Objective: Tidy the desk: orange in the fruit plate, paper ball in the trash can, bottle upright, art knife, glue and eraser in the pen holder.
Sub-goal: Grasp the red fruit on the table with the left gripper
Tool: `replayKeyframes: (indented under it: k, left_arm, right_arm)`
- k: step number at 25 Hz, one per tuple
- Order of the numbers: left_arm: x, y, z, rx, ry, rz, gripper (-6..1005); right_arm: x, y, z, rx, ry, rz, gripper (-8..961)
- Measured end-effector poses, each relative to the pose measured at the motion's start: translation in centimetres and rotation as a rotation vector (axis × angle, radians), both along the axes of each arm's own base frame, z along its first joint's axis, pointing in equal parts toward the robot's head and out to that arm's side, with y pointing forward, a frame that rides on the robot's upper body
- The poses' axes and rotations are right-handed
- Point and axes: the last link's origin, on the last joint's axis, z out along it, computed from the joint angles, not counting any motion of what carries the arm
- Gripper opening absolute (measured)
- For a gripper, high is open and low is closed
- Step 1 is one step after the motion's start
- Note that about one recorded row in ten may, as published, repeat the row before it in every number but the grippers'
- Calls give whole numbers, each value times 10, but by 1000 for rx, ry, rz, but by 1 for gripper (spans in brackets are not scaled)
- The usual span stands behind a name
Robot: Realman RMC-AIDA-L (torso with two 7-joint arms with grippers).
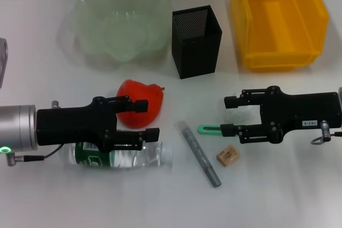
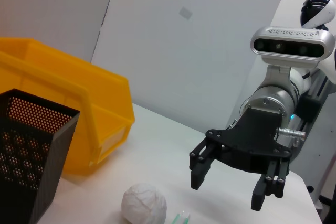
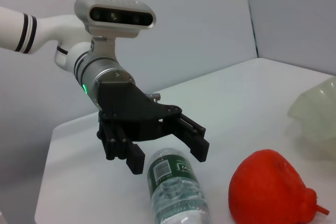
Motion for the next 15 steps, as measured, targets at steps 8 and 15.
replayKeyframes:
  k: [8,15]
  left_arm:
    - [0,0,0,6,1,-9,813]
    - [0,1,0,5,-1,-5,812]
  right_arm:
    - [0,0,0,-3,0,-4,697]
    - [0,0,0,-4,0,-5,696]
